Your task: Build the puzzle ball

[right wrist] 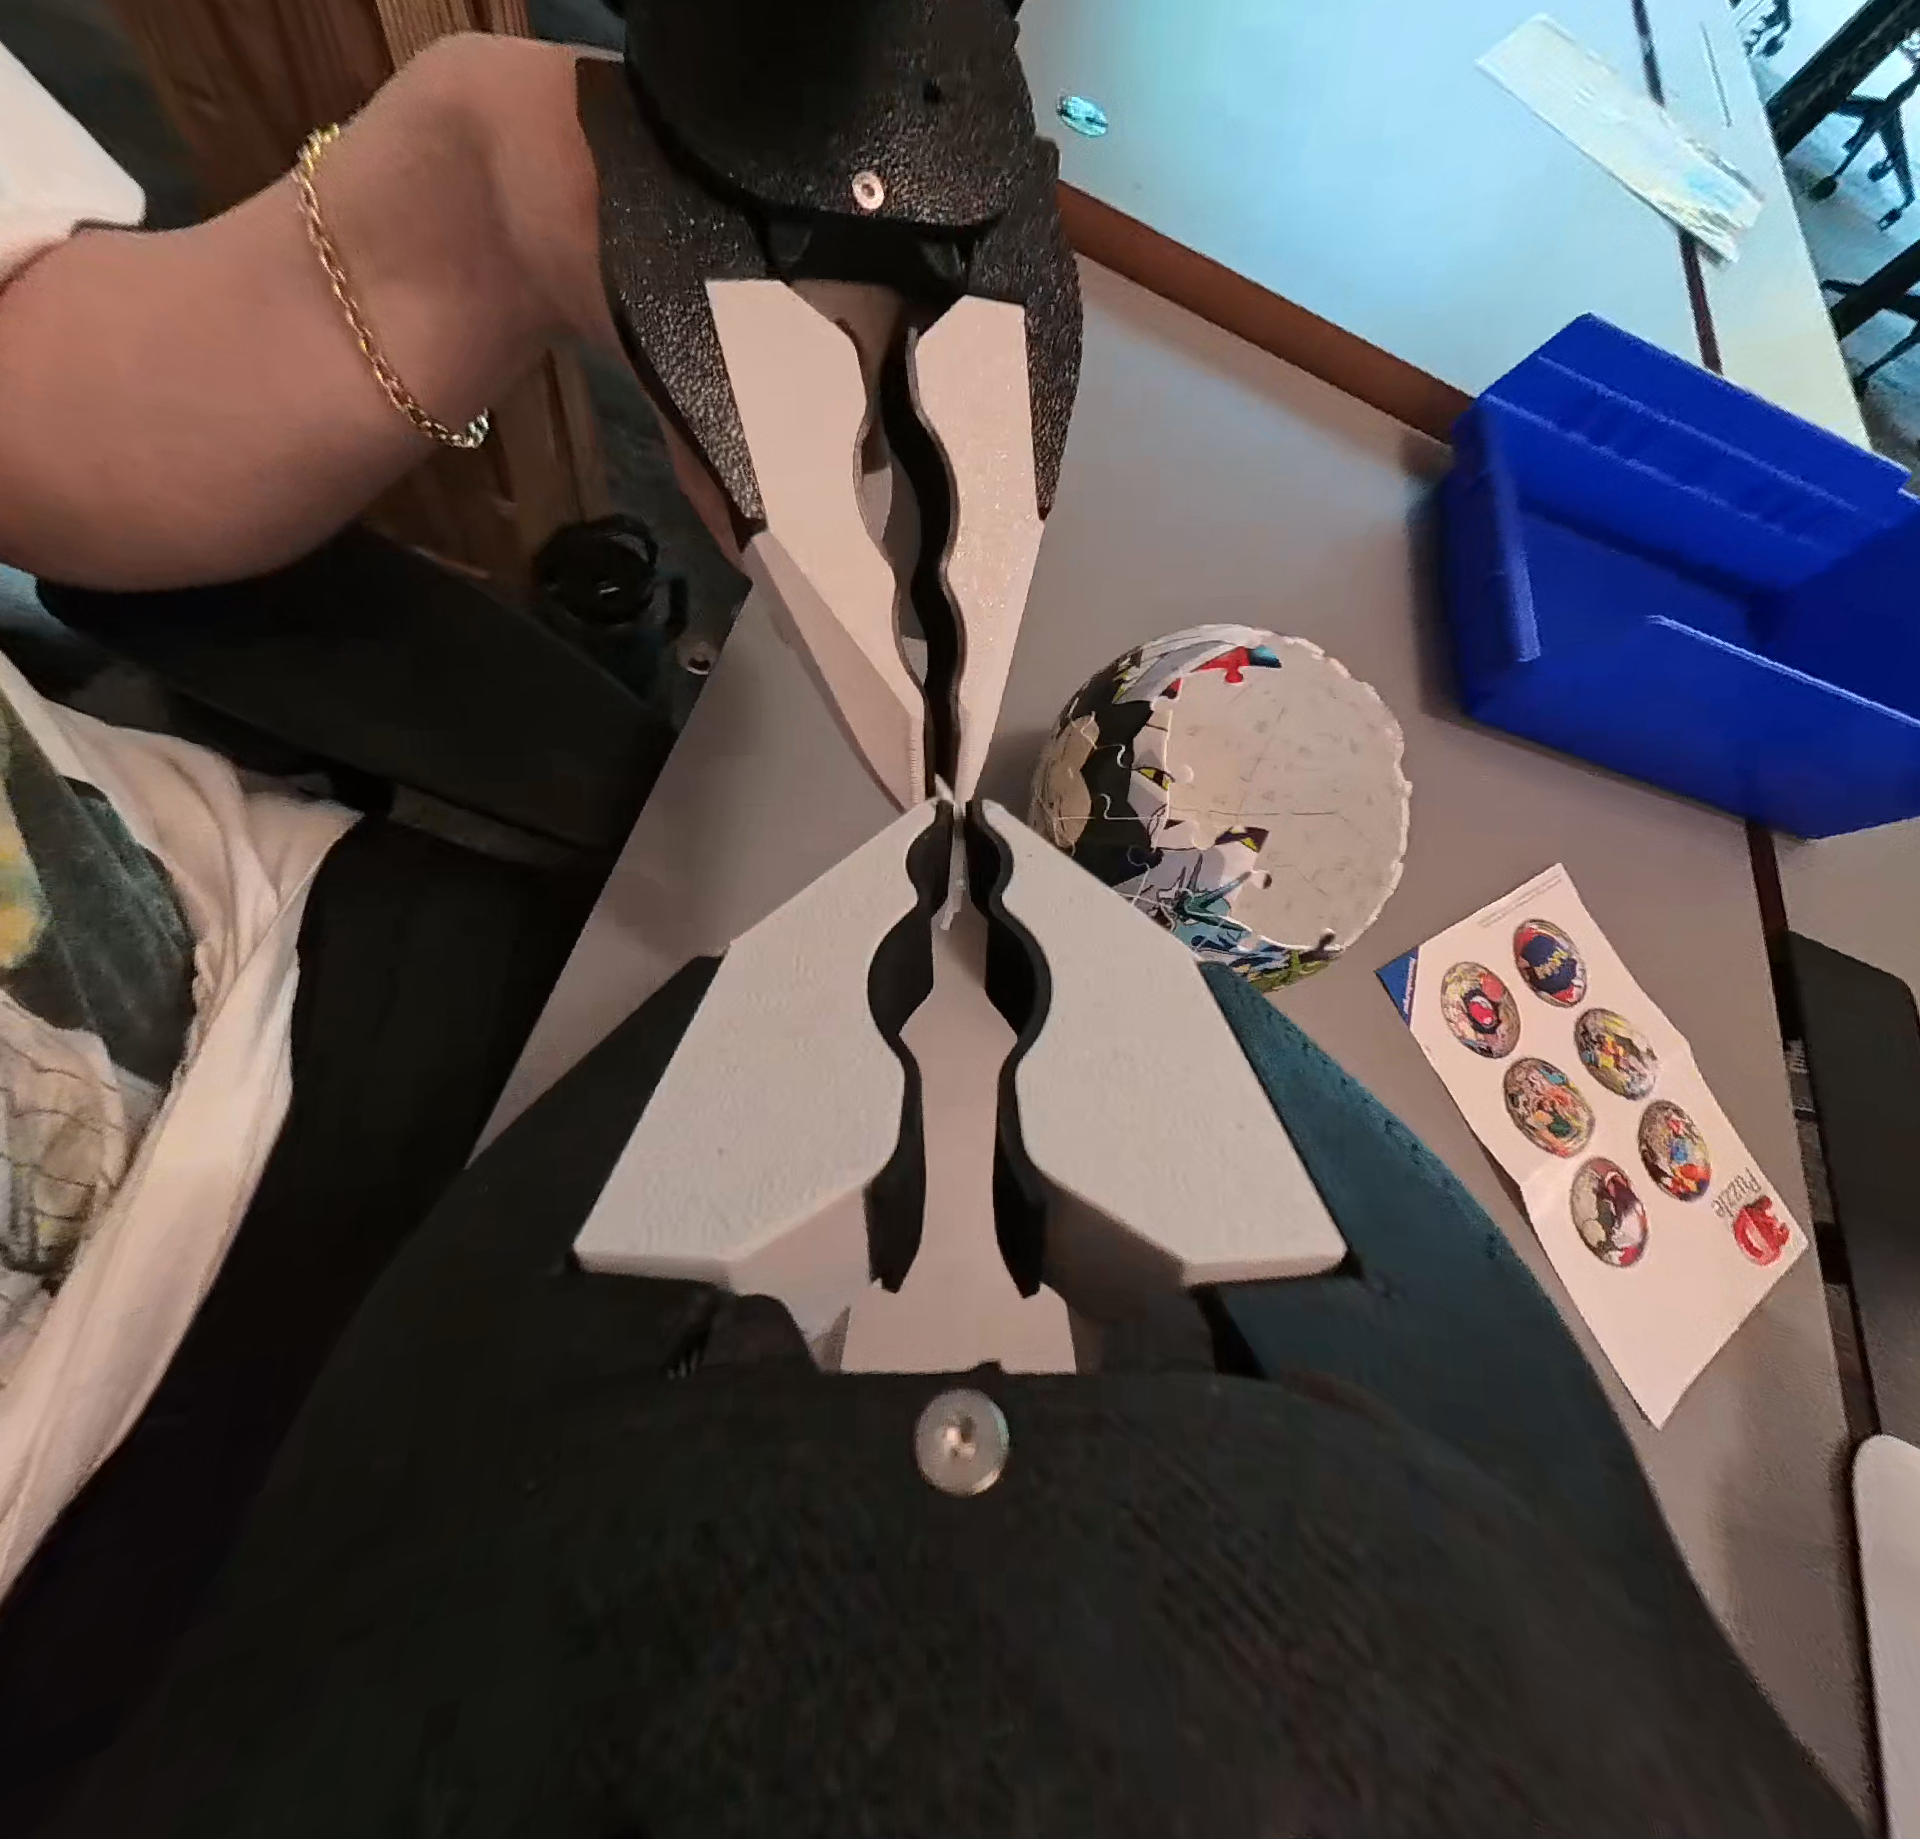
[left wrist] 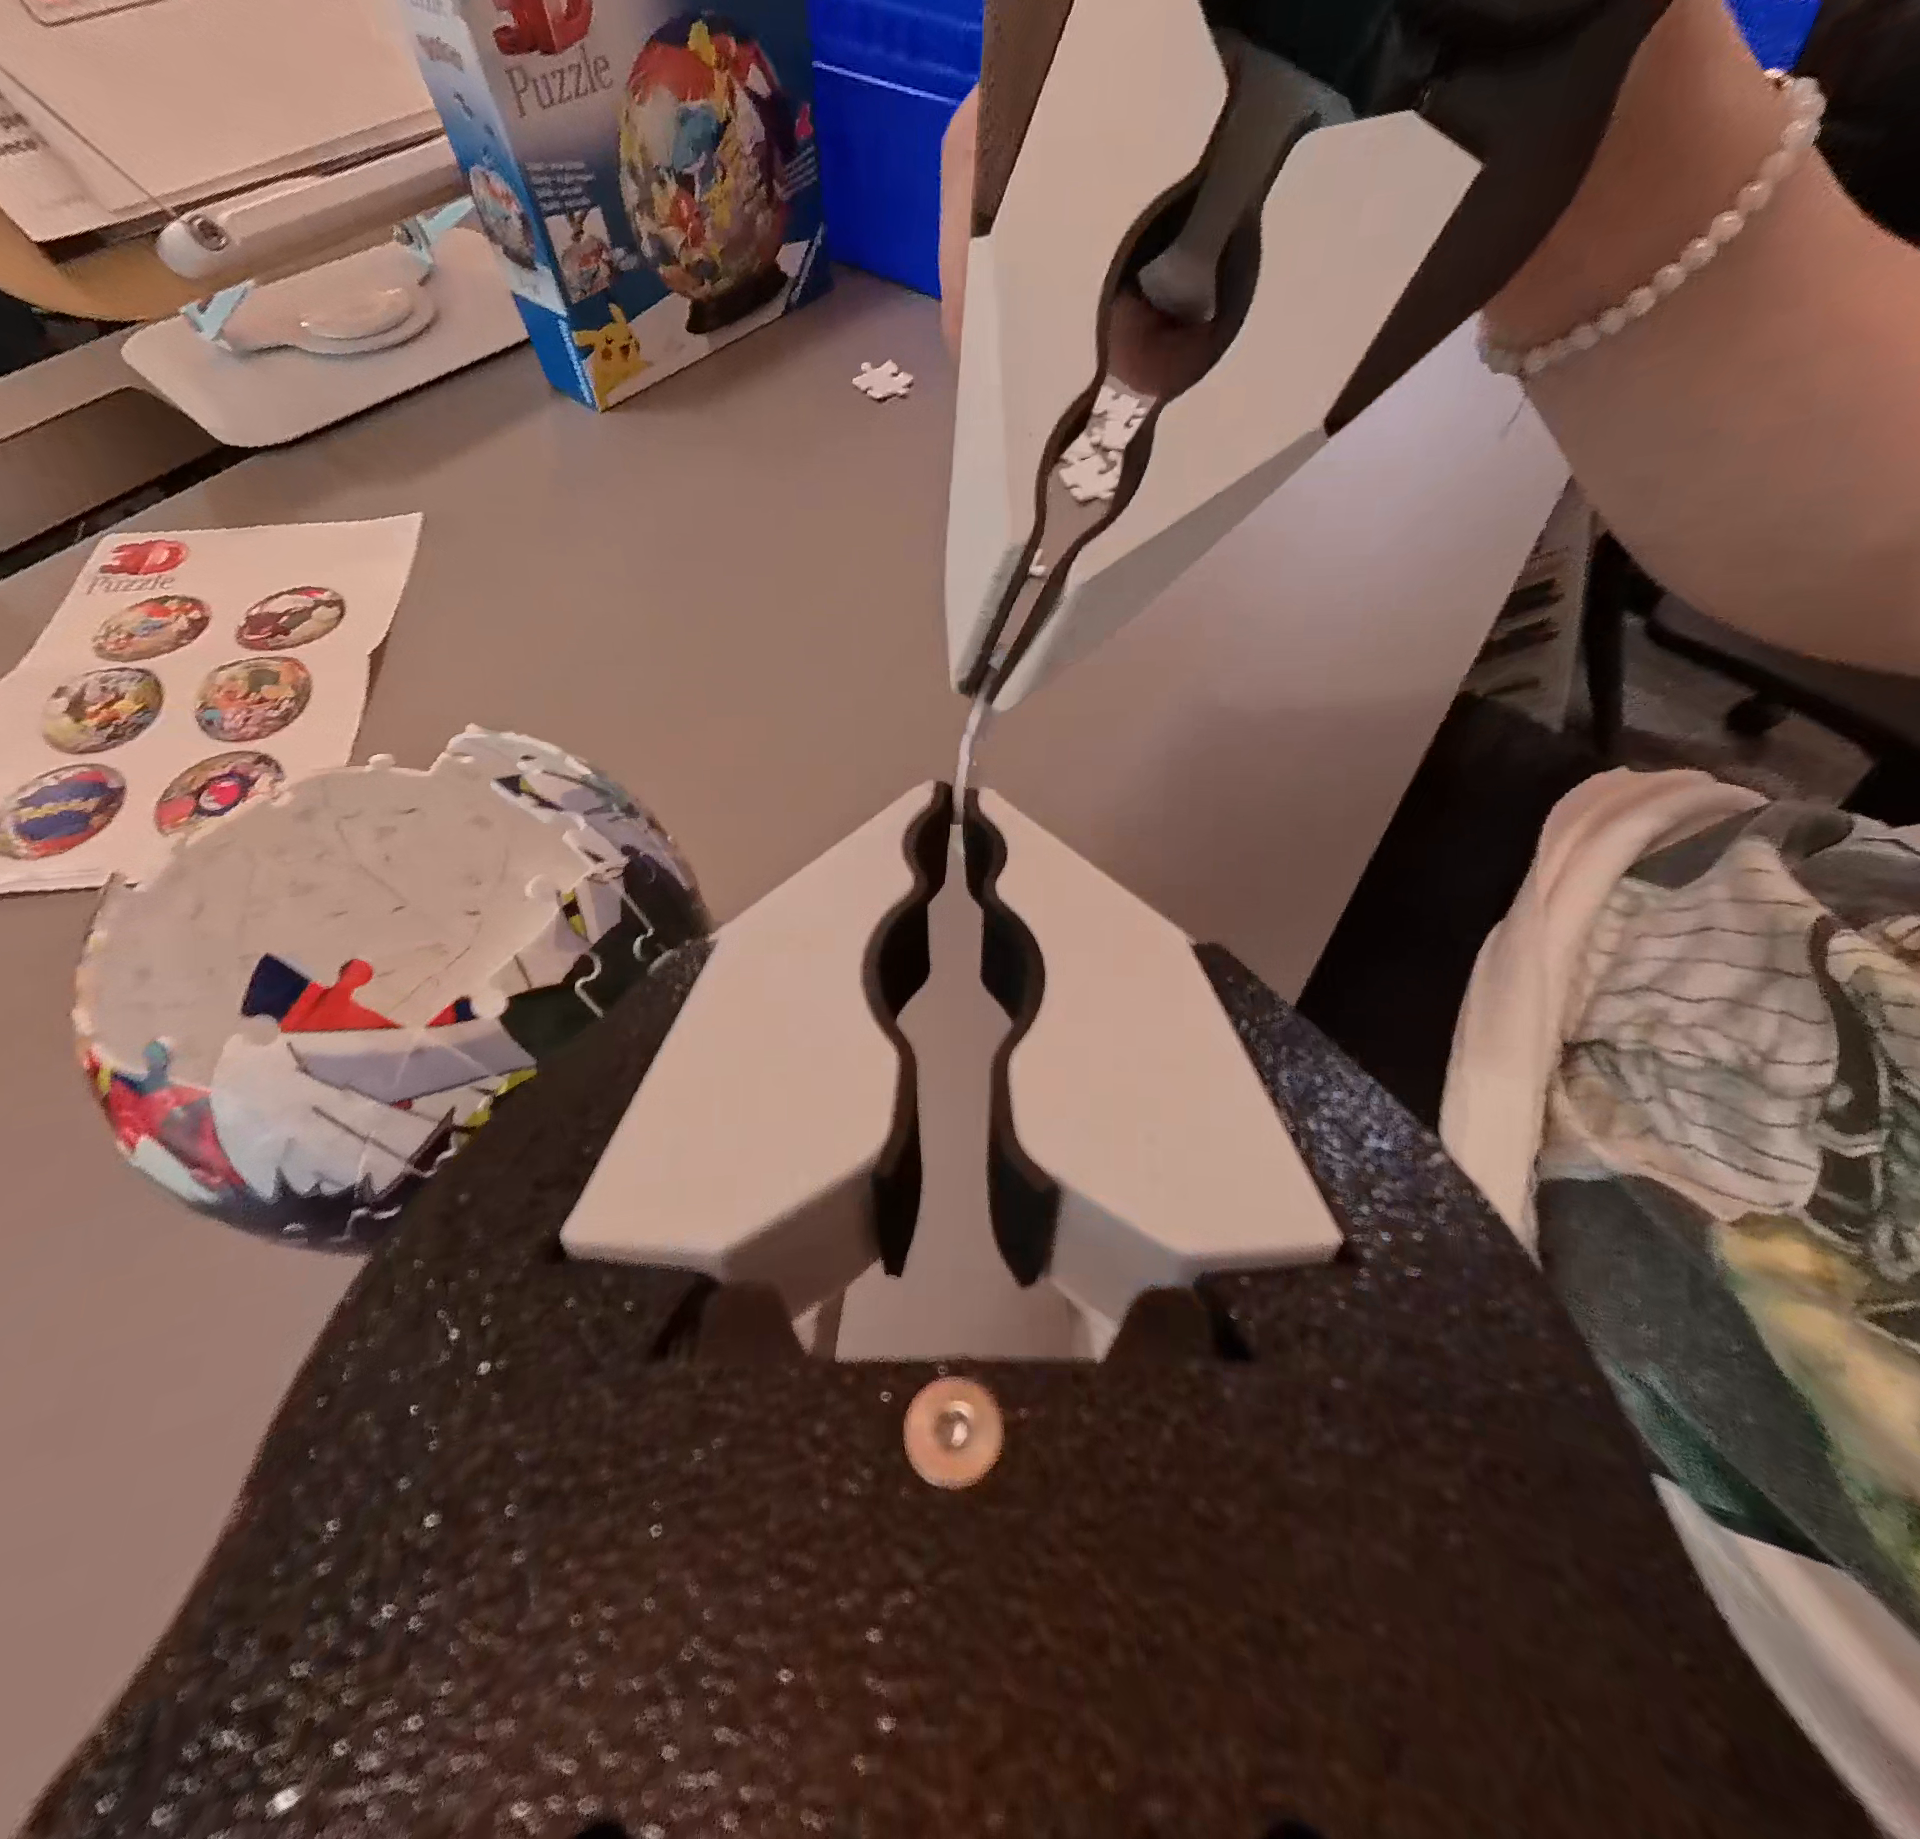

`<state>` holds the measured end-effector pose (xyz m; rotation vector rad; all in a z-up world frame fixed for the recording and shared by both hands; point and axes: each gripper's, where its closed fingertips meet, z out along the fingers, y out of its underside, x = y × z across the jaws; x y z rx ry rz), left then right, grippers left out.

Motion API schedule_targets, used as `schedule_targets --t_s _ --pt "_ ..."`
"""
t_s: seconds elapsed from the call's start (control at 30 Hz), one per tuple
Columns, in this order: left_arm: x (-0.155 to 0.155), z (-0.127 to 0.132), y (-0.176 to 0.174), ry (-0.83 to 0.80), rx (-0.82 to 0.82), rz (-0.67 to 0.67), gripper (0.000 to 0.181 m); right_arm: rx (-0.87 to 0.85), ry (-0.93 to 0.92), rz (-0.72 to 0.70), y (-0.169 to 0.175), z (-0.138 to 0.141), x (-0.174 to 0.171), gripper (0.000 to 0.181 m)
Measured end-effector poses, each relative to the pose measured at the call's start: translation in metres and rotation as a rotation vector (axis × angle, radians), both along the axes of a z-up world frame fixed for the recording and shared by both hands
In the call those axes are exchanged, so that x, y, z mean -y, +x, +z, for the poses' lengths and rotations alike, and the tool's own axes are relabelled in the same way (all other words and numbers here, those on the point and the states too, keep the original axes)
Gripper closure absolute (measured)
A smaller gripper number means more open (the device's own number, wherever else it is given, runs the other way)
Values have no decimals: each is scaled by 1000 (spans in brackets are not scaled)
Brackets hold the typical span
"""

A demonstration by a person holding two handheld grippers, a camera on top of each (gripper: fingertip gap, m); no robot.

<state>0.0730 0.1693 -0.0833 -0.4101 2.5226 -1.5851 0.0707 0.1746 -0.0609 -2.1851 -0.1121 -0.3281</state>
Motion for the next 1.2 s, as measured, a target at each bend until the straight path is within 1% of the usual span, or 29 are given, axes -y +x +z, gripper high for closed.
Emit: schedule_targets --t_s 0.07,0.13,0.2,0.3,0.4,0.47,0.57,0.77,0.93,1.07,1.1,1.17,1.2 --pt "-4 2 7 -3 22 37 181 16 29 -27 6 0 -2 180" --pt "-6 9 11 -39 43 63 181 13 109 -53 9 5 -4 181" --pt "-9 22 15 -110 74 87 181 17 208 -98 14 14 -3 181" --pt "-9 42 17 -242 75 90 181 31 352 -143 16 30 -2 181" --pt "-10 58 20 -348 74 85 181 69 453 -178 18 43 -1 181" --pt "-12 65 23 -380 74 80 181 68 509 -203 22 50 -2 180" --pt "-14 73 31 -343 92 49 181 79 550 -239 30 57 -4 180" --pt "-17 99 49 -252 101 -87 181 92 644 -298 47 83 -7 181" --pt "-17 93 69 -170 83 -222 181 66 612 -340 68 80 -7 181" --pt "-18 83 86 -141 53 -328 181 -21 584 -344 84 74 -7 180" --pt "-20 78 94 -120 48 -338 181 -30 594 -349 88 75 -6 171" --pt "-23 65 113 -69 26 -350 181 -51 638 -368 99 81 -4 136" --pt "-24 59 121 -53 5 -357 181 -59 643 -381 104 83 -2 124"
